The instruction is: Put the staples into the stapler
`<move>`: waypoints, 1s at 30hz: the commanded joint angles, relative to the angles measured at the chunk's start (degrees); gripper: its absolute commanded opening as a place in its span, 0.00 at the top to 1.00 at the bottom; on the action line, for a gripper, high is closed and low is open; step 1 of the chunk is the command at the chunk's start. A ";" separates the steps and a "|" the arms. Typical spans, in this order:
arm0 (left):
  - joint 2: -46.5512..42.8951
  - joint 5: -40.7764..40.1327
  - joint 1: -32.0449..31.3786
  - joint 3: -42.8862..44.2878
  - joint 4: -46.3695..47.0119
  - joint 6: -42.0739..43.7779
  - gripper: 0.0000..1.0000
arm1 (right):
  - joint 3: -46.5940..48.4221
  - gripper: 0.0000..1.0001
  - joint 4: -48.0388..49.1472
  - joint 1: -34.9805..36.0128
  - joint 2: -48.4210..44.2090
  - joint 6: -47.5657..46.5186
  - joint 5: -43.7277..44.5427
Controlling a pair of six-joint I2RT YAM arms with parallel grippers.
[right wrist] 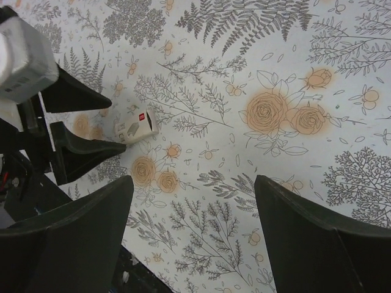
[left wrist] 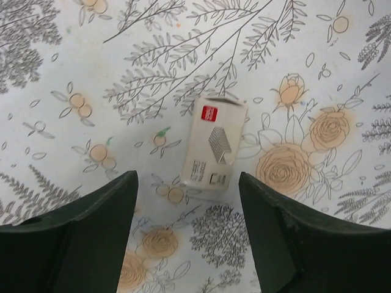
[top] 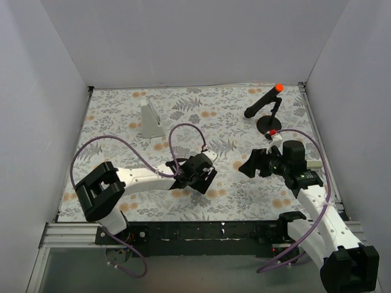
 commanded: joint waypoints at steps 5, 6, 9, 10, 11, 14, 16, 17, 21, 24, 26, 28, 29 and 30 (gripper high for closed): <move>-10.43 -3.12 0.36 -5.84 4.48 -6.12 0.20 | -1.98 0.14 5.58 1.65 1.44 0.37 -3.91; -10.26 -2.41 0.36 -5.83 4.66 -6.56 0.18 | -2.15 0.14 5.85 1.91 1.96 0.63 -4.17; -9.82 0.05 0.36 -5.92 5.97 -7.18 0.15 | -2.68 0.16 7.08 2.97 2.76 1.42 -4.44; -9.47 0.84 0.36 -6.01 6.50 -7.09 0.14 | -2.94 0.16 8.04 3.23 2.93 1.77 -4.44; -9.38 1.63 0.36 -6.01 7.72 -7.00 0.13 | -3.12 0.17 8.57 3.84 3.11 2.03 -4.27; -7.10 0.77 0.36 -5.92 8.26 -6.48 0.08 | -4.00 0.18 9.71 4.81 4.08 3.09 -4.26; -5.17 -1.52 0.36 -4.78 7.30 -6.13 0.04 | -4.53 0.18 10.15 5.43 4.61 3.53 -4.26; -3.42 -2.31 0.36 -4.26 6.08 -6.04 0.04 | -4.53 0.18 10.59 5.87 4.78 3.70 -4.26; -1.56 -5.47 0.36 -2.85 3.52 -5.77 0.02 | -4.79 0.18 10.95 6.48 5.13 3.97 -3.74; -1.91 -8.37 0.36 -3.55 2.90 -6.04 0.02 | -4.88 0.19 11.39 6.84 5.57 4.23 -3.65; -2.08 -10.13 0.36 -3.81 2.20 -6.30 0.02 | -4.88 0.18 11.74 7.19 5.84 4.23 -3.56; -2.35 -11.10 0.44 -3.99 1.50 -6.82 0.02 | -4.88 0.19 12.26 7.54 6.54 4.41 -3.56; -2.52 -11.71 0.62 -4.25 1.14 -6.91 0.02 | -4.79 0.19 12.53 7.89 6.80 4.58 -3.47; -2.70 -12.07 0.79 -4.43 1.14 -7.18 0.02 | -4.79 0.19 12.79 8.15 7.41 4.76 -3.47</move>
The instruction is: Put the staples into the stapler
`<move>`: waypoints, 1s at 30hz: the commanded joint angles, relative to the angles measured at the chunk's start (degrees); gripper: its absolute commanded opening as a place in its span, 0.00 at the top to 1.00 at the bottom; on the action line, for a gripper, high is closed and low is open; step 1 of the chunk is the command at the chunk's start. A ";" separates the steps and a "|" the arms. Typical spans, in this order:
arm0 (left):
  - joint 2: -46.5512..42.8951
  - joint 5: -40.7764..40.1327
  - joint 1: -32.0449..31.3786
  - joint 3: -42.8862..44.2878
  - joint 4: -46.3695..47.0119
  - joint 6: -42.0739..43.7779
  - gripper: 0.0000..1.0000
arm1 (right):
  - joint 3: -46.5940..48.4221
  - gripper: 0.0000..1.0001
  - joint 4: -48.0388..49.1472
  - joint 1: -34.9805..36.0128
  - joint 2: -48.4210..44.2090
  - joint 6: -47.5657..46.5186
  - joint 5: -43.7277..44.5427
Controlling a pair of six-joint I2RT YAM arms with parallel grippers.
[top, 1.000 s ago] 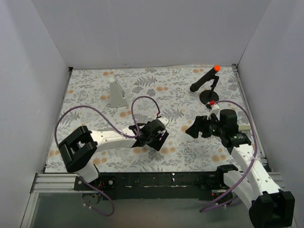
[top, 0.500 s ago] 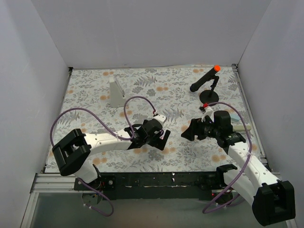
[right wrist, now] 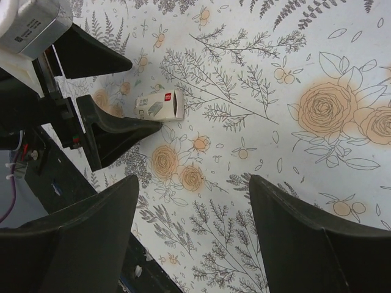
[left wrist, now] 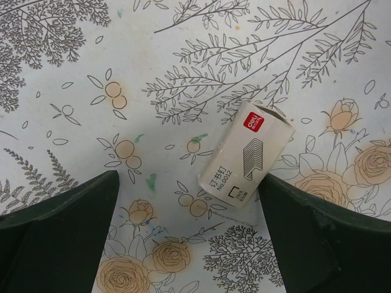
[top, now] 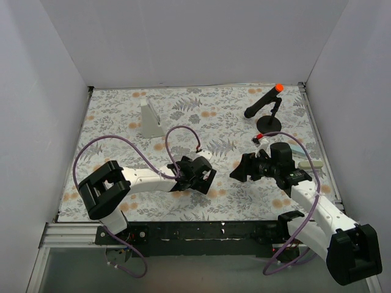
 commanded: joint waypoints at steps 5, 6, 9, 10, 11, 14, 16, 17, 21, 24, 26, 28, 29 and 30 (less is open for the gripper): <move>-3.12 -4.99 1.89 -0.19 -3.41 -1.57 0.02 | -0.66 0.21 6.18 2.74 3.54 2.08 0.14; -3.47 -5.34 1.98 -0.19 -3.49 -1.65 0.02 | -0.75 0.21 6.88 3.09 4.50 2.43 0.22; -4.17 -6.13 2.51 -0.37 -4.11 -2.44 0.02 | -1.10 0.24 9.68 4.50 6.87 3.83 0.84; -4.35 -6.13 2.77 -0.37 -4.28 -2.71 0.02 | -1.45 0.25 10.40 4.85 7.40 5.05 1.01; -4.70 -6.22 2.95 -0.37 -4.63 -3.41 0.02 | -1.63 0.27 12.06 5.37 8.10 5.67 1.45; -5.75 -4.65 3.12 0.07 -4.99 -5.51 0.02 | -2.24 0.33 14.35 6.95 10.48 8.92 2.77; -6.72 -2.63 3.12 0.16 -5.08 -7.10 0.02 | -2.68 0.37 16.72 7.75 11.62 11.12 3.73; -7.25 -2.18 3.04 0.25 -4.56 -7.97 0.02 | -3.03 0.39 17.69 8.80 11.89 13.48 4.96; -9.79 -1.48 3.04 0.42 -2.80 -12.98 0.02 | -5.40 0.41 23.05 11.09 12.15 19.11 7.69; -9.89 -1.30 3.56 0.95 -1.30 -15.71 0.03 | -7.34 0.45 27.80 12.76 12.68 22.98 8.84; -9.01 -0.60 4.87 1.22 -0.60 -18.70 0.04 | -7.95 0.48 29.82 13.98 13.21 24.04 9.80; -7.96 1.16 5.93 1.39 -0.42 -21.15 0.05 | -8.40 0.50 30.53 15.13 13.82 25.27 11.99; -6.82 1.68 6.81 1.48 -0.42 -21.86 0.05 | -8.48 0.51 31.40 16.27 13.91 25.63 13.31; -6.20 2.65 7.08 1.65 -0.42 -22.39 0.06 | -8.75 0.52 31.93 16.71 14.52 26.07 13.76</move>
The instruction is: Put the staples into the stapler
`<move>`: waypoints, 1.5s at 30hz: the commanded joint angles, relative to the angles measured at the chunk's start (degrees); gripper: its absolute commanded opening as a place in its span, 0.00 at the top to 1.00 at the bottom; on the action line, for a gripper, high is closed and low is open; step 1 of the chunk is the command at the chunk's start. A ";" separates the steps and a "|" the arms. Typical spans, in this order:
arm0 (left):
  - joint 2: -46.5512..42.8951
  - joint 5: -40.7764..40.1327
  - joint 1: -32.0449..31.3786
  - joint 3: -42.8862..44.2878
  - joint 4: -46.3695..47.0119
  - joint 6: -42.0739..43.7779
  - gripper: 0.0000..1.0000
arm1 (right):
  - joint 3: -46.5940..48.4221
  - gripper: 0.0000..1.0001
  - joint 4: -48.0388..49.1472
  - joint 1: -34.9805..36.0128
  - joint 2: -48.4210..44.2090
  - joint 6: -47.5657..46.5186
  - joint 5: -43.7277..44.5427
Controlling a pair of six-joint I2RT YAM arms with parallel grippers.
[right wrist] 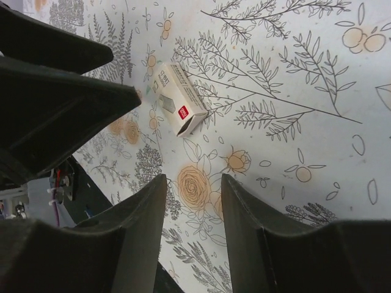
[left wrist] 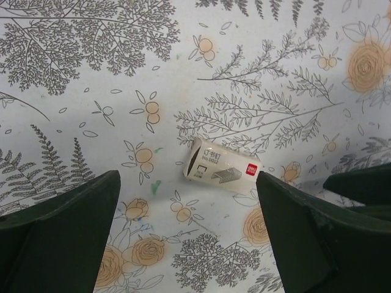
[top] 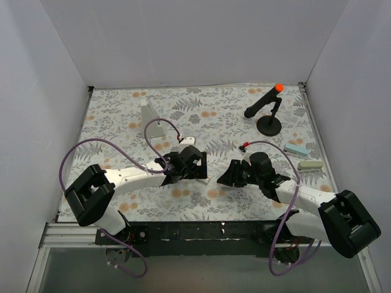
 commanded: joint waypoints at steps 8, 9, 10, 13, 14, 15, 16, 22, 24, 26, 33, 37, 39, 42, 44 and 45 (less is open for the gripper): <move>4.75 5.84 2.49 1.92 2.87 -9.25 0.12 | -2.00 0.54 14.24 5.85 6.52 8.54 6.32; 5.01 6.02 2.49 1.75 3.22 -9.35 0.12 | -2.00 0.54 15.47 6.11 7.41 8.81 6.14; 5.27 6.28 2.58 1.57 3.57 -9.52 0.13 | -1.91 0.55 16.09 6.29 8.11 9.07 6.14; 6.07 7.42 2.49 1.65 4.62 -9.44 0.14 | -2.09 0.56 19.16 7.08 11.01 10.56 6.05; 6.24 8.03 2.49 1.83 4.63 -9.35 0.15 | -2.09 0.57 19.69 7.26 12.24 10.74 5.79; 6.42 8.39 2.49 1.83 4.63 -9.52 0.16 | -2.00 0.57 20.13 7.35 12.77 11.18 5.62; 6.51 8.74 2.58 1.83 4.71 -9.52 0.16 | -2.00 0.57 20.57 7.35 13.30 11.18 5.61; 6.16 10.50 2.58 0.87 5.85 -9.78 0.20 | -2.88 0.61 21.72 7.35 13.92 11.71 8.25; 6.16 10.68 2.49 0.60 6.47 -9.78 0.21 | -2.97 0.62 22.33 7.35 14.27 11.97 8.95; 6.42 10.85 2.58 0.69 6.65 -9.78 0.22 | -3.06 0.62 23.03 7.35 14.97 12.32 9.22; 6.07 11.38 2.49 0.43 6.56 -9.87 0.26 | -3.32 0.63 27.87 7.35 18.57 13.99 6.76; 5.72 11.38 2.49 -0.45 6.65 -10.14 0.29 | -3.76 0.63 30.76 7.35 20.24 15.22 6.49; 5.54 11.73 2.49 -0.89 6.65 -10.49 0.31 | -4.46 0.63 32.17 7.35 20.77 16.18 6.49; 5.01 12.08 2.58 -1.24 6.56 -10.75 0.36 | -4.73 0.63 32.88 7.35 21.12 16.37 6.84; 4.66 12.26 2.49 -1.33 6.65 -10.93 0.38 | -4.55 0.63 32.62 7.35 21.47 16.19 7.02; 4.49 12.43 2.58 -1.42 6.65 -11.02 0.39 | -4.20 0.63 32.44 7.35 21.65 16.10 7.19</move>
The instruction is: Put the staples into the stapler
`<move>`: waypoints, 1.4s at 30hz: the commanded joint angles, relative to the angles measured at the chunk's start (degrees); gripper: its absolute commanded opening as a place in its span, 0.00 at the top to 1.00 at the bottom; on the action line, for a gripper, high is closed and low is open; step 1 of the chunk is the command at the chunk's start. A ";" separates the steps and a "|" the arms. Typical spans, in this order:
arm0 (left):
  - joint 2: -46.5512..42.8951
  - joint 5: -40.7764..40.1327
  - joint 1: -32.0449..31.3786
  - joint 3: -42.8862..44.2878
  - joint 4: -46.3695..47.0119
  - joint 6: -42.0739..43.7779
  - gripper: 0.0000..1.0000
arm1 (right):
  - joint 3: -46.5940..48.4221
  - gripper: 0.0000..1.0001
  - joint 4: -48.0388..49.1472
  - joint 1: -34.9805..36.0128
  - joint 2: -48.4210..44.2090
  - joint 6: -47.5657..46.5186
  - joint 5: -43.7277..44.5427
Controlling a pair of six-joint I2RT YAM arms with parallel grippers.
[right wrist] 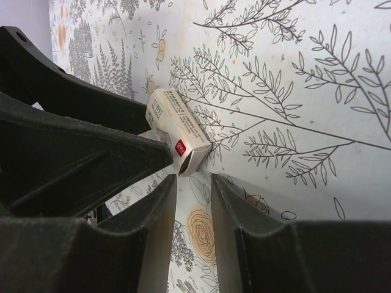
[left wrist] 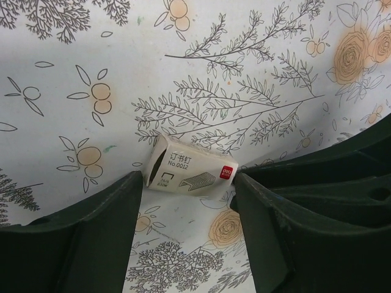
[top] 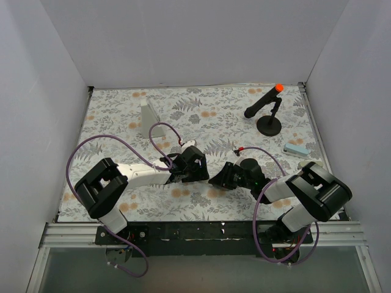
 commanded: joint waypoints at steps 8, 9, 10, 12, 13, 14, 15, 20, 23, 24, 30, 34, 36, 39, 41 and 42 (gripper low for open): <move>-3.43 1.38 -0.09 -1.75 0.22 -1.55 0.44 | 0.35 0.64 1.32 0.22 1.35 -1.17 2.19; -3.69 1.38 -0.09 -1.84 0.13 -1.64 0.45 | 0.35 0.64 0.97 0.22 1.35 -1.35 2.37; -3.78 1.38 -0.09 -2.02 0.13 -1.65 0.45 | 0.52 0.64 0.53 0.22 1.26 -1.52 2.55; -3.96 1.20 0.00 -2.28 0.13 -1.91 0.45 | 0.61 0.64 -0.09 0.05 0.56 -2.22 3.25; -4.13 1.20 0.00 -2.46 0.05 -2.00 0.45 | 0.61 0.64 -0.79 -0.04 0.30 -2.40 3.60; -4.22 1.12 -0.09 -2.54 0.05 -2.08 0.45 | 0.61 0.65 -1.06 -0.13 -0.14 -2.49 4.30; -4.31 1.03 -0.09 -2.63 -0.04 -2.35 0.45 | 0.61 0.66 -1.41 -0.13 -0.32 -2.84 4.48; -5.72 0.94 -0.09 -2.55 -0.04 -2.52 0.45 | 1.32 0.70 -2.11 -0.22 0.11 -3.46 4.66; -6.50 0.50 -0.09 -2.37 -0.04 -2.70 0.44 | 1.84 0.70 -1.33 -0.22 0.91 -3.46 3.44; -6.86 -0.02 0.00 -2.63 -0.13 -2.79 0.43 | 1.93 0.70 -1.15 -0.31 1.00 -3.37 3.17; -7.92 -1.17 1.66 -3.16 1.10 -1.39 0.42 | 1.58 0.70 -1.50 -0.22 -0.67 -3.19 3.08; -7.13 1.28 4.65 -2.20 2.42 0.55 0.42 | 0.79 0.70 -1.68 -0.31 -2.60 -2.05 3.25; -6.43 1.82 5.01 -1.49 2.60 1.78 0.43 | 0.70 0.69 -1.67 -0.22 -3.31 -1.88 2.99; -4.93 2.61 5.01 -0.17 2.51 2.48 0.43 | 1.32 0.69 -2.20 -0.22 -3.57 -2.14 2.99; -3.87 2.61 5.10 0.09 2.51 2.66 0.43 | 1.58 0.68 -2.38 -0.22 -2.88 -2.32 2.64; -3.52 2.52 5.10 0.27 2.51 2.75 0.44 | 1.84 0.68 -2.29 -0.22 -2.61 -2.32 2.55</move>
